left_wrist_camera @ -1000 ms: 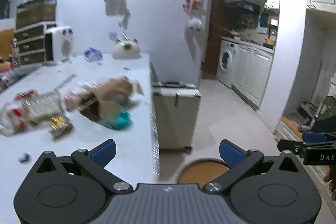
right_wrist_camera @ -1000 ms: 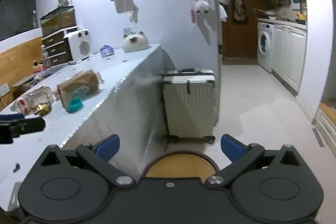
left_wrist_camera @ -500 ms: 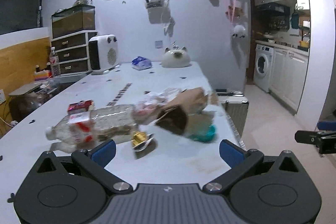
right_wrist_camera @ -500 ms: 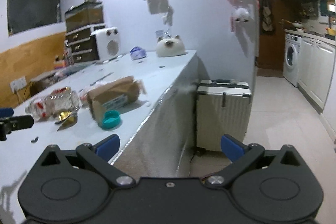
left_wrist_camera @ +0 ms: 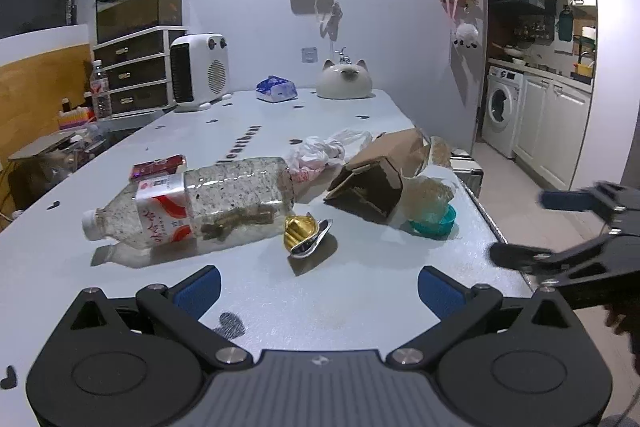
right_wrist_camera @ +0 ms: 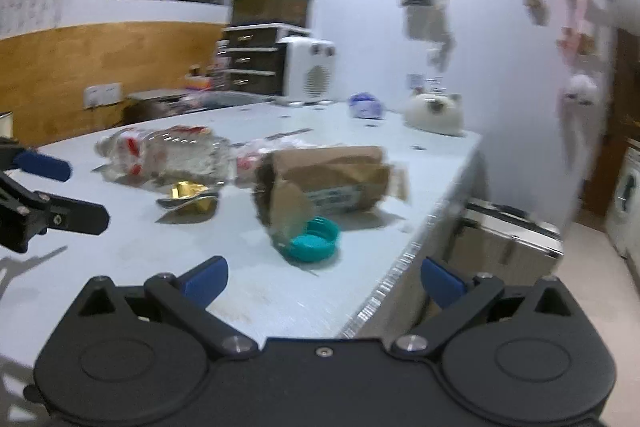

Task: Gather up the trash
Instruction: 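Close the right tool on the teal bottle cap while the left tool grasps the gold capsule, then lift the teal cap with the right tool while the left tool holds the gold capsule, then carry the teal cap and gold capsule in both tools over the wastebasket, then open the right tool to drop the cap while the left tool drops the capsule, then move both open tools back from the wastebasket toward the table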

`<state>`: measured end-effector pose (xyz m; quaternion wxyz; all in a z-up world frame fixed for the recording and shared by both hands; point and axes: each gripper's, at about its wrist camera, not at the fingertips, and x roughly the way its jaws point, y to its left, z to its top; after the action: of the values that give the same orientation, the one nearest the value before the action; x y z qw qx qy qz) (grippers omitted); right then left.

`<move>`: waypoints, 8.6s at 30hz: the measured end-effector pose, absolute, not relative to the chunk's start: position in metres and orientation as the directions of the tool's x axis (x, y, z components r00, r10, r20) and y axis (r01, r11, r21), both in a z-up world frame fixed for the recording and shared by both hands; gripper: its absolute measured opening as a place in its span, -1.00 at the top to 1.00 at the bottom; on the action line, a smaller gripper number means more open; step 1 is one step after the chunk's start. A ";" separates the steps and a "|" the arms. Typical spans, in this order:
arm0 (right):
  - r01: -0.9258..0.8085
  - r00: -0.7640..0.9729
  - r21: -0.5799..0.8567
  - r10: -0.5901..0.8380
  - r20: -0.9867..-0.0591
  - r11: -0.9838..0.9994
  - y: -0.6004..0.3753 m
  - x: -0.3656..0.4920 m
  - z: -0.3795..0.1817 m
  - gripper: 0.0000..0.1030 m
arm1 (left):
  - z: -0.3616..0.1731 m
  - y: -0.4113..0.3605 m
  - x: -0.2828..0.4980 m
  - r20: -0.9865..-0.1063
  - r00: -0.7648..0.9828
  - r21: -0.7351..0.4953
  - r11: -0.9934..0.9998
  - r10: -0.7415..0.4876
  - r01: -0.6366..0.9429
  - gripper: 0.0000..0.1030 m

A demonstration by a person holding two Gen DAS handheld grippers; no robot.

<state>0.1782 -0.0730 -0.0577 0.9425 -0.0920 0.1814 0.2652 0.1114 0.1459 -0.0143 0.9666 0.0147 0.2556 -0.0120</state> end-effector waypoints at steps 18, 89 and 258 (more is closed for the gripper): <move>-0.624 0.703 -0.029 0.545 -0.457 0.781 -0.038 0.256 -0.080 0.02 | -0.029 0.136 0.179 -0.529 0.846 0.120 0.982 -0.062 0.147 -0.41; -0.613 0.675 0.088 0.578 -0.459 0.785 -0.102 0.127 -0.048 0.03 | -0.017 0.100 0.073 -0.480 0.871 -0.025 0.993 -0.110 0.112 0.20; 0.061 0.793 0.089 0.006 -0.610 0.994 -0.333 0.043 -0.092 -1.00 | -0.059 -0.086 0.074 -0.601 0.738 -0.104 0.945 -0.307 0.309 -1.00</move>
<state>0.0434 -0.3334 -0.0919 0.9453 0.0523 0.3216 -0.0147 0.0742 -0.0855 -0.0591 0.9321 0.0015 0.3222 -0.1653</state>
